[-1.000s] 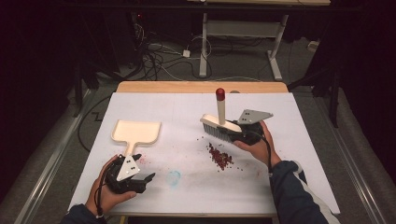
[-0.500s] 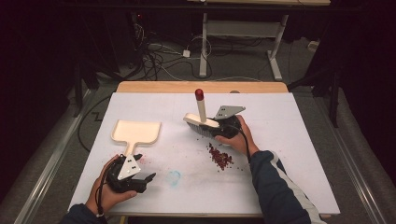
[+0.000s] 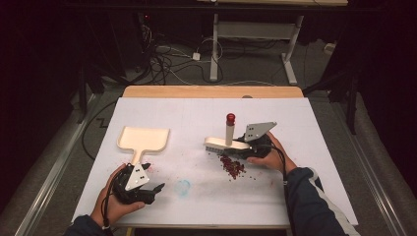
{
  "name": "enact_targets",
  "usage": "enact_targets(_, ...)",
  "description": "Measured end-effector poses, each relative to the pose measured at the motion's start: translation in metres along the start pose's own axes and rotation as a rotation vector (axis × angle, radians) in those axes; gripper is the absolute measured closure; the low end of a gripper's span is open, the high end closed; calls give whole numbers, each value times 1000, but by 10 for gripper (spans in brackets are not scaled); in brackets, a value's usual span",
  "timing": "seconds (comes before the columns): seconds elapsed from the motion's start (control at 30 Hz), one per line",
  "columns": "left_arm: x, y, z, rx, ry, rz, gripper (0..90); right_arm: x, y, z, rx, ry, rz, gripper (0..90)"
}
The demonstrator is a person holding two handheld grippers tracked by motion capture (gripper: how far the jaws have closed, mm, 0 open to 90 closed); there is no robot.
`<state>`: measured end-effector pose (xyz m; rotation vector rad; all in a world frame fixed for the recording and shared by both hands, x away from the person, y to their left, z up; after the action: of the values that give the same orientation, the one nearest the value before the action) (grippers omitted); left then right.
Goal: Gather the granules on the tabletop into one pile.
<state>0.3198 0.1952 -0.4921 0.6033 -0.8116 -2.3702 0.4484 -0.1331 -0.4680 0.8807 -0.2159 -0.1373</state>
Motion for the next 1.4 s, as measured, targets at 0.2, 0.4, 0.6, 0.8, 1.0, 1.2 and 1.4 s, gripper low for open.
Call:
enact_targets(0.2,1,0,0,-4,-3,-3,206,-5,-11,18,4,-6,-3,671)
enact_targets(0.4,0,0,0,-3,0,-3,206,1,-13,29,42,-81,-52,671)
enact_targets(0.6,0,-1,2,3,3,-3,206,1,-5,38,81,-183,-133,672)
enact_targets(0.8,0,-1,4,1,4,-8,206,-22,22,29,101,-228,-216,671)
enact_targets(1.0,0,-2,4,1,2,-11,205,-57,49,6,64,-154,-166,671)
enact_targets(1.2,1,-2,4,1,1,-14,206,-66,51,-23,-50,-164,-117,671)
enact_targets(1.4,3,-2,4,-3,-8,-18,205,-66,46,-20,-100,-174,-106,672)
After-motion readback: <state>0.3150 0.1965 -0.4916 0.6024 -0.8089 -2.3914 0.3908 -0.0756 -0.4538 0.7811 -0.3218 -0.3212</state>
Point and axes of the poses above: each handheld gripper's, and its own axes: z roughly backward along the jaws, y roughly out of its top, x roughly to its right, the point moved 5 cm from there along -z, roughly forward along the jaws, and after that the axes turned 4 degrees about -x, right-handed, at the moved point
